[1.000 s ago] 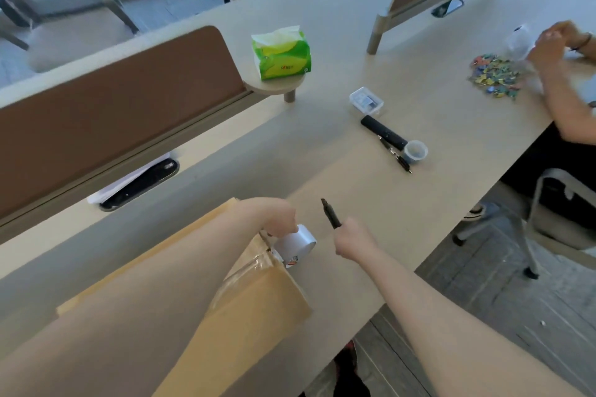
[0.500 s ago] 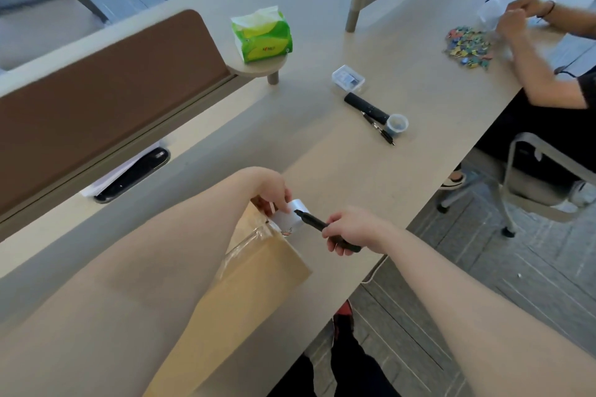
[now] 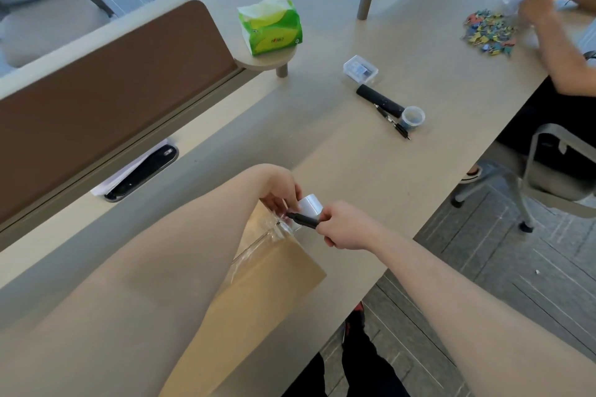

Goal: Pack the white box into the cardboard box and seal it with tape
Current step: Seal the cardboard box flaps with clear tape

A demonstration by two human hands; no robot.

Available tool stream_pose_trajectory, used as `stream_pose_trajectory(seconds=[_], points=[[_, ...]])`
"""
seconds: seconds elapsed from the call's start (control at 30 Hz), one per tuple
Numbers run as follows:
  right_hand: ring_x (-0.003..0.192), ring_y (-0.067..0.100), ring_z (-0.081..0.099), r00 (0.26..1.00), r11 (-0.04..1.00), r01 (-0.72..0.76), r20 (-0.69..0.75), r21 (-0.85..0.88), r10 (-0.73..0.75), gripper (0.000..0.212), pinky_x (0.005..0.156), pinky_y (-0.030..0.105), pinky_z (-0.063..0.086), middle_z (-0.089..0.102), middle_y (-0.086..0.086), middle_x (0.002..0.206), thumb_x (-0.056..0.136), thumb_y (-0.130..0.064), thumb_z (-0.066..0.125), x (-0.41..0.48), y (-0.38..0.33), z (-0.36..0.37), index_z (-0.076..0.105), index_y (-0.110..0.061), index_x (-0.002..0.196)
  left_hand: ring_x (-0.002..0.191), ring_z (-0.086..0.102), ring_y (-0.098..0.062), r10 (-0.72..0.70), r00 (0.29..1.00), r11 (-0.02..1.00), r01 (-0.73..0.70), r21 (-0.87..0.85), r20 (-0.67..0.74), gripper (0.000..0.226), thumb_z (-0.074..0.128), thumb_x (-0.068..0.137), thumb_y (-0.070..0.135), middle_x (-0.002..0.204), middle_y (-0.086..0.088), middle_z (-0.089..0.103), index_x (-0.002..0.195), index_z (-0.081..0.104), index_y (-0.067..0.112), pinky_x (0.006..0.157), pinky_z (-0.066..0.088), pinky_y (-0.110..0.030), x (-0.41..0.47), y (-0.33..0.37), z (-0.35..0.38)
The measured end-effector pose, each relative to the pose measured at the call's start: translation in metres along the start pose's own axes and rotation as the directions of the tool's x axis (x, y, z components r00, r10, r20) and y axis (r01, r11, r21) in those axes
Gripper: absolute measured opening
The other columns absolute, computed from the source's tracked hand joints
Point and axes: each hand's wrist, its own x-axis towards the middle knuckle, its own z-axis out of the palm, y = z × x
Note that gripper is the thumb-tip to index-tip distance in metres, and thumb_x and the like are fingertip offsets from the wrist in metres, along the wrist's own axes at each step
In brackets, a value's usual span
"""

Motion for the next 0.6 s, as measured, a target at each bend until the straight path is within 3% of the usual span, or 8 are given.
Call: stream_pose_trajectory(seconds=[0.2,0.33,0.53,0.6], points=[[0.070,0.029,0.057,0.999,0.993,0.006,-0.050,-0.122,-0.012,0.021,0.062,0.034,0.046,0.071,0.015,0.090,0.087,-0.012,0.045,0.002,-0.009,0.000,0.063,-0.004,0.095,0.072,0.068,-0.029,0.015,0.998,0.996,-0.009,-0.094,0.061,0.022,0.062,0.090,-0.003,0.100,-0.022,0.068,0.103,0.051,0.010,0.072,0.054,-0.034,0.003,-0.002,-0.004],[0.086,0.034,0.069,0.999,0.983,0.020,-0.043,-0.181,-0.029,0.018,0.073,0.042,0.056,0.072,0.014,0.090,0.085,-0.012,0.045,0.002,-0.015,0.000,0.060,-0.007,0.094,0.077,0.068,-0.029,0.043,0.997,0.993,-0.037,-0.110,0.056,0.026,0.063,0.090,-0.001,0.103,-0.022,0.068,0.110,0.051,0.009,0.068,0.054,-0.030,0.003,-0.003,-0.005],[0.075,0.030,0.063,0.998,0.957,0.042,-0.037,-0.288,-0.055,0.006,0.063,0.033,0.047,0.069,0.010,0.085,0.089,-0.014,0.046,-0.002,-0.026,-0.003,0.052,-0.017,0.087,0.083,0.067,-0.026,0.068,0.997,0.984,-0.062,-0.169,0.032,0.025,0.063,0.089,-0.006,0.106,-0.019,0.064,0.110,0.056,0.005,0.071,0.059,-0.029,0.001,-0.004,-0.004],[0.067,0.026,0.055,0.998,0.939,0.042,-0.035,-0.340,-0.057,0.018,0.057,0.028,0.040,0.060,0.003,0.076,0.090,-0.015,0.046,-0.005,-0.028,-0.004,0.043,-0.023,0.075,0.087,0.066,-0.027,0.077,0.997,0.985,-0.072,-0.156,0.024,0.024,0.065,0.088,-0.005,0.106,-0.018,0.064,0.108,0.058,0.005,0.081,0.058,-0.032,0.001,-0.004,-0.003]])
